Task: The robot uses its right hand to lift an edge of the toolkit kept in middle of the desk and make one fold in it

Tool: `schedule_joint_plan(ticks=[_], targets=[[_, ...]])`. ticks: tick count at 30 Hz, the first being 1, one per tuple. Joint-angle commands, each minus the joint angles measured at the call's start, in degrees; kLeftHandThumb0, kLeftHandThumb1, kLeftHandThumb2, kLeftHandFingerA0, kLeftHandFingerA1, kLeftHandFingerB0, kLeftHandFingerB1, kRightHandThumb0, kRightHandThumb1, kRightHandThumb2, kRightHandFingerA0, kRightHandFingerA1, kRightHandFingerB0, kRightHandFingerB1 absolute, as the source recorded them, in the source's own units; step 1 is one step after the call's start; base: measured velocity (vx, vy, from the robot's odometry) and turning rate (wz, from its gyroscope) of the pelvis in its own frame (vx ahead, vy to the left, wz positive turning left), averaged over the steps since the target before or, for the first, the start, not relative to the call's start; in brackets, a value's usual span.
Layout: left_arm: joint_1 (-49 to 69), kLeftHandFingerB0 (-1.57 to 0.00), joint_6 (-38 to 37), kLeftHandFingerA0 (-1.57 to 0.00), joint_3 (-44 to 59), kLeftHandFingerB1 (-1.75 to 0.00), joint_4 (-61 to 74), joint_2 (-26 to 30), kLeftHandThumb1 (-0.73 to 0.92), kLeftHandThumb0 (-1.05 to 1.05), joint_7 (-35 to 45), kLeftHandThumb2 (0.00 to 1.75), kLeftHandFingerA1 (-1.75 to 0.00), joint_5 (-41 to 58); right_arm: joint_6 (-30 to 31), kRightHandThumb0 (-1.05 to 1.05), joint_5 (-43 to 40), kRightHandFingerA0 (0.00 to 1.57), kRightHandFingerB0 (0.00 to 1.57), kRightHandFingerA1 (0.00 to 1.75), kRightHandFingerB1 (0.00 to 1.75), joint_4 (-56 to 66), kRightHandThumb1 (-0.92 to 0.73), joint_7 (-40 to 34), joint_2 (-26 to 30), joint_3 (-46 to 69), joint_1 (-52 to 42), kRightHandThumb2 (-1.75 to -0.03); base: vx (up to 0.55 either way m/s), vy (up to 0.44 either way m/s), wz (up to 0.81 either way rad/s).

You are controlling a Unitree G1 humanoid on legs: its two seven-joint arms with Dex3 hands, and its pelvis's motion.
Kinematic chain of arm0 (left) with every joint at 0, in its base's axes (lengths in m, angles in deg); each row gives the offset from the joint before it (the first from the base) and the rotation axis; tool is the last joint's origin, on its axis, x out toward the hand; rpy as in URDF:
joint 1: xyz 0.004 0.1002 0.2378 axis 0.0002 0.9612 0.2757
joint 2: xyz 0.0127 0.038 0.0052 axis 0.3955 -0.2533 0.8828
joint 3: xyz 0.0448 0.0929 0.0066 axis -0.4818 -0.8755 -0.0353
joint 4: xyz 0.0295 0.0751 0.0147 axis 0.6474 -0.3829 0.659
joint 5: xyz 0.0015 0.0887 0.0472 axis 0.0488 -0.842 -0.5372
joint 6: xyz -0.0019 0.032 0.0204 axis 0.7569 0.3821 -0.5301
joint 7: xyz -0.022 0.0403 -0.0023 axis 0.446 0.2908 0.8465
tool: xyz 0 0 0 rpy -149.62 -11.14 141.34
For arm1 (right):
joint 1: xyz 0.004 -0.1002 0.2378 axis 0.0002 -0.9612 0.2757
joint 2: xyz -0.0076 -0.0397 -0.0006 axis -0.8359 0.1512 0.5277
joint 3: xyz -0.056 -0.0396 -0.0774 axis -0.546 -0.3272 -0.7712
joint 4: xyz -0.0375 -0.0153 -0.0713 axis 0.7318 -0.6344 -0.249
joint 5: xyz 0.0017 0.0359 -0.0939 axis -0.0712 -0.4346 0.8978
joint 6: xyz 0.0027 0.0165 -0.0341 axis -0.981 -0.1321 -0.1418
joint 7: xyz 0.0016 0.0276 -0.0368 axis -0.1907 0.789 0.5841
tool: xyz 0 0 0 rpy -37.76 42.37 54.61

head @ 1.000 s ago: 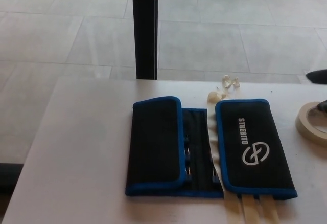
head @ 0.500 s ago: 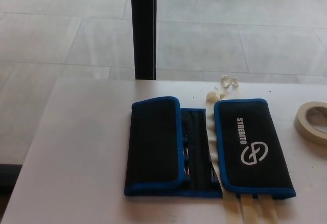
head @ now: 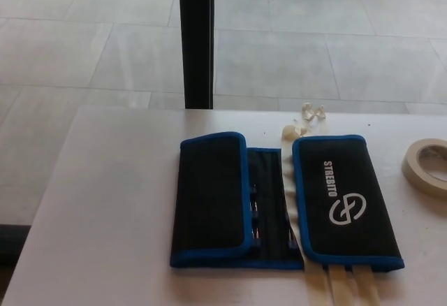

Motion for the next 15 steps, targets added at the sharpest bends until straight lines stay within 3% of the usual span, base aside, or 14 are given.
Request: schedule_joint_plan(ticks=[1,2,3,5,6,7,8,9,10,11,13,14,15], targets=[[0.37,-0.53,0.42,-0.68,1.26,-0.58,0.07,0.04,0.75,-0.60,-0.17,0.62,-0.79,0.92,-1.50,-0.66,-22.65,0.99,0.05,1.40,0.93,-18.13,-0.74,-14.00,-3.01,21.84,0.81,-0.83,0.00,0.000,0.00],[0.19,-0.55,0.60,-0.70,1.11,-0.57,-0.06,0.05,0.74,-0.60,-0.35,0.62,-0.78,0.74,-1.14,-0.69,-22.57,1.05,0.08,1.23,0.64,-19.02,-0.60,-13.45,-2.93,22.12,0.45,-1.13,0.00,0.000,0.00],[0.15,-0.55,0.65,-0.70,1.02,-0.56,-0.03,0.09,0.74,-0.61,-0.33,0.62,-0.77,0.65,-1.28,-0.68,-22.34,1.00,0.04,1.41,0.89,-19.52,-0.74,-13.15,-2.96,22.23,0.34,-0.82,0.00,0.000,0.00],[0.22,-0.54,0.42,-0.69,0.82,-0.56,0.05,0.13,0.75,-0.60,-0.24,0.62,-0.77,0.46,-1.67,-0.71,-21.81,1.00,0.00,1.39,0.86,-21.16,-0.75,-11.99,-2.87,22.60,0.16,-0.82,0.00,0.000,0.00],[-0.06,-0.56,0.43,-0.70,0.83,-0.58,-0.02,0.07,0.75,-0.60,-0.36,0.62,-0.78,0.47,-1.88,-0.73,-21.62,1.03,0.00,1.37,0.97,-21.84,-0.74,-12.01,-2.72,22.80,0.37,-0.83,0.00,0.000,0.00],[-0.20,-0.55,0.41,-0.70,0.68,-0.56,-0.11,-0.06,0.75,-0.60,-0.43,0.62,-0.76,0.32,-1.68,-0.73,-21.55,0.92,0.07,1.46,0.90,-21.99,-0.74,-11.93,-2.69,23.11,0.57,-0.83,0.00,0.000,0.00],[-0.24,-0.55,0.40,-0.70,0.62,-0.56,-0.14,-0.11,0.75,-0.60,-0.46,0.62,-0.76,0.26,-1.66,-0.73,-21.44,0.92,0.07,1.46,0.90,-22.25,-0.74,-11.84,-2.58,23.37,0.70,-0.83,0.00,0.000,0.00],[-0.34,-0.55,0.85,-0.70,1.11,-0.57,-0.23,-0.11,0.74,-0.60,-0.73,0.62,-0.76,0.73,-1.52,-0.71,-20.17,0.95,0.04,1.47,0.98,-22.27,-0.75,-11.88,-2.97,22.38,0.40,-0.84,0.00,0.000,0.00],[-0.27,-0.47,0.87,-0.69,1.69,-0.55,-0.24,-0.50,0.75,-0.59,-0.88,0.62,-0.77,1.35,-1.13,-0.73,-19.25,1.07,0.17,1.43,0.90,-21.82,-0.74,-11.89,-3.09,21.45,0.77,-0.84,0.00,0.000,0.00],[-0.14,-0.51,0.75,-0.71,1.60,-0.57,-0.18,-0.64,0.75,-0.60,-1.06,0.62,-0.79,1.25,-0.44,-0.76,-18.69,1.15,0.22,1.30,0.78,-21.48,-0.59,-12.43,-3.13,20.98,1.19,-1.04,0.00,0.000,0.00],[-0.10,-0.51,0.72,-0.71,1.53,-0.57,-0.14,-0.64,0.75,-0.60,-1.11,0.62,-0.79,1.06,-0.34,-0.76,-18.71,1.15,0.22,1.30,0.78,-21.69,-0.59,-12.69,-3.00,20.88,1.33,-1.04,0.00,0.000,0.00],[0.18,-0.53,0.11,-0.68,1.56,-0.56,-0.14,-0.67,0.75,-0.60,-0.76,0.62,-0.75,1.00,-0.18,-0.72,-18.71,1.03,0.27,1.35,1.01,-21.56,-0.69,-13.10,-3.50,20.60,1.60,-0.84,0.00,0.000,0.00],[0.18,-0.53,0.11,-0.68,1.56,-0.56,-0.14,-0.67,0.75,-0.60,-0.76,0.62,-0.75,1.00,-0.18,-0.72,-18.71,1.03,0.27,1.35,1.01,-21.56,-0.69,-13.10,-3.50,20.60,1.60,-0.84,0.00,0.000,0.00]])
